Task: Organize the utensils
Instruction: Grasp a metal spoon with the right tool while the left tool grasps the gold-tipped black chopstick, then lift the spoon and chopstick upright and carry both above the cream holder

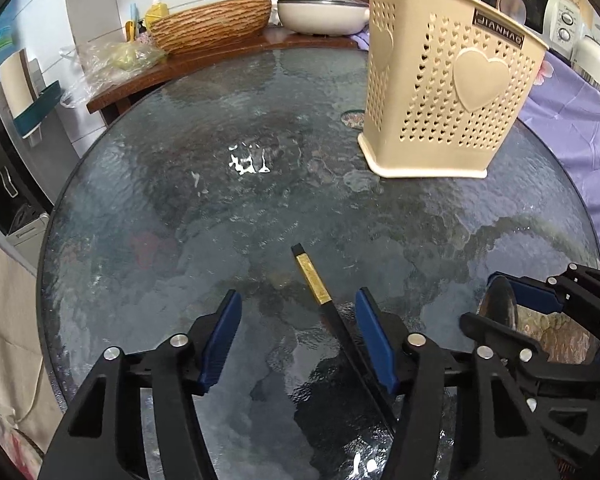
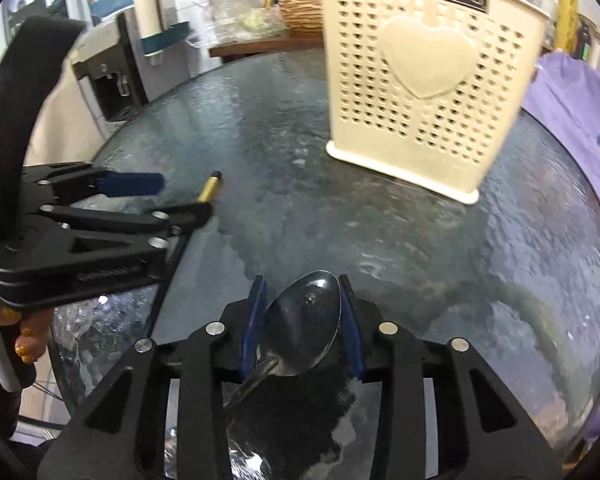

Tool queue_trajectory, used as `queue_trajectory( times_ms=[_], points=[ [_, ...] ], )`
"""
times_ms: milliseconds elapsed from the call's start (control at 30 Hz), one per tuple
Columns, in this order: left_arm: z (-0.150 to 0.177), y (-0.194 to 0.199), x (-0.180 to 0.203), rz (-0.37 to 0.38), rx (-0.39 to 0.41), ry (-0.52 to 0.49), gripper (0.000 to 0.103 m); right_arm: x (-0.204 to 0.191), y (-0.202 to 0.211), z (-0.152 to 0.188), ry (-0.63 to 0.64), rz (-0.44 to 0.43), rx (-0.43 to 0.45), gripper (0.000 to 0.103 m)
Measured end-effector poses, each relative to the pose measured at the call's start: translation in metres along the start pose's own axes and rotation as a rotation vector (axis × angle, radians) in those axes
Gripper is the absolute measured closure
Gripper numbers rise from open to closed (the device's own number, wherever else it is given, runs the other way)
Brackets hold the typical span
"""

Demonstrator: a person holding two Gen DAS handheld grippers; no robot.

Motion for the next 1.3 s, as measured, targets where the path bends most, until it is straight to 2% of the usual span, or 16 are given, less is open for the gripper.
queue_trajectory(
  times_ms=[167, 200, 233, 267, 400, 500, 533, 567, 800, 933, 1033, 1133, 1300],
  points=[
    [0.001, -0.004, 0.002, 0.004, -0.011, 0.000, 0.049, 0.009, 0.001, -0.001, -0.061, 0.022, 0.010, 0.064],
    [0.001, -0.004, 0.002, 0.005, -0.013, 0.000, 0.049, 0.012, 0.004, -0.001, -0.085, 0.031, 0.015, 0.061],
    [0.000, -0.004, 0.002, 0.006, -0.013, -0.001, 0.051, 0.014, 0.006, 0.001, -0.099, 0.039, 0.018, 0.051],
    [-0.001, -0.004, 0.003, 0.004, -0.012, -0.004, 0.054, 0.016, 0.008, 0.001, -0.112, 0.048, 0.016, 0.049],
    [-0.006, -0.005, 0.007, 0.008, -0.012, -0.020, 0.067, 0.016, 0.010, 0.005, -0.152, 0.088, -0.024, 0.049],
    [-0.010, -0.007, 0.011, 0.013, -0.013, -0.032, 0.079, 0.016, 0.011, 0.010, -0.186, 0.086, -0.064, 0.049],
    [-0.011, -0.008, 0.013, 0.010, -0.011, -0.039, 0.087, 0.015, 0.012, 0.012, -0.193, 0.090, -0.064, 0.049],
    [-0.012, -0.008, 0.013, 0.007, -0.010, -0.041, 0.090, 0.013, 0.012, 0.013, -0.195, 0.097, -0.071, 0.049],
    [-0.011, -0.008, 0.012, 0.003, -0.007, -0.051, 0.091, -0.006, 0.011, 0.023, -0.163, 0.144, -0.090, 0.049],
    [-0.012, -0.008, 0.009, -0.001, -0.009, -0.055, 0.093, -0.014, 0.007, 0.019, -0.141, 0.179, -0.085, 0.058],
    [-0.013, -0.009, 0.005, -0.008, -0.010, -0.049, 0.096, -0.021, 0.003, 0.013, -0.123, 0.174, -0.083, 0.065],
    [-0.013, -0.009, 0.001, -0.007, -0.012, -0.043, 0.096, -0.027, -0.004, 0.003, -0.093, 0.133, -0.076, 0.066],
    [-0.013, -0.009, -0.005, -0.006, -0.013, -0.039, 0.096, -0.028, -0.009, -0.006, -0.066, 0.121, -0.086, 0.066]
  ],
)
Point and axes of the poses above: each gripper's, at about its wrist camera, not at the fingertips, and y roughly against the way its jaws point, x to its right, z to its underside, the point moved 3 cm from there along -y, roughly the way its jaws point, and after that the axes turned 4 degrees about -x, right-handed, at the moved point
